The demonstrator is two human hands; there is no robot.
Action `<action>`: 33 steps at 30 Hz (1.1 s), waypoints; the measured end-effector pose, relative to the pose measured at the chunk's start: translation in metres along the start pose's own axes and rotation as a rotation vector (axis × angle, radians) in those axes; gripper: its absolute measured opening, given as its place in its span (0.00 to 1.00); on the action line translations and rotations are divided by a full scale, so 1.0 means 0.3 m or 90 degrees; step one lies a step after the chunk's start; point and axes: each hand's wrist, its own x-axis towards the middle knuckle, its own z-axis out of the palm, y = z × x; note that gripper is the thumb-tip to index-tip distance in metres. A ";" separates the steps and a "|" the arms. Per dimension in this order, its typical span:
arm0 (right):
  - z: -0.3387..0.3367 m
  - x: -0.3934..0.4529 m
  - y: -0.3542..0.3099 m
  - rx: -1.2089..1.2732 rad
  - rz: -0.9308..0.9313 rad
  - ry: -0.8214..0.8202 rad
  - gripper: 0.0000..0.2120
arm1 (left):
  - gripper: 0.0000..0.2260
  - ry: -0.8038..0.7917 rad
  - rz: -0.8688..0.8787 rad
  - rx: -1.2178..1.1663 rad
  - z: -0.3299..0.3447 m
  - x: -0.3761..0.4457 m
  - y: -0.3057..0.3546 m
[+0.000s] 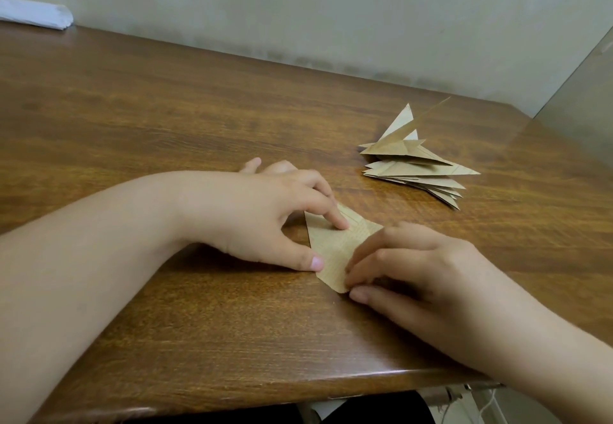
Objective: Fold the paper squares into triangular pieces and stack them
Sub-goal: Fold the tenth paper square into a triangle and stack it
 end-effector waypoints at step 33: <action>0.048 0.042 -0.007 0.148 0.325 0.100 0.08 | 0.24 0.005 -0.081 -0.002 0.027 -0.002 0.065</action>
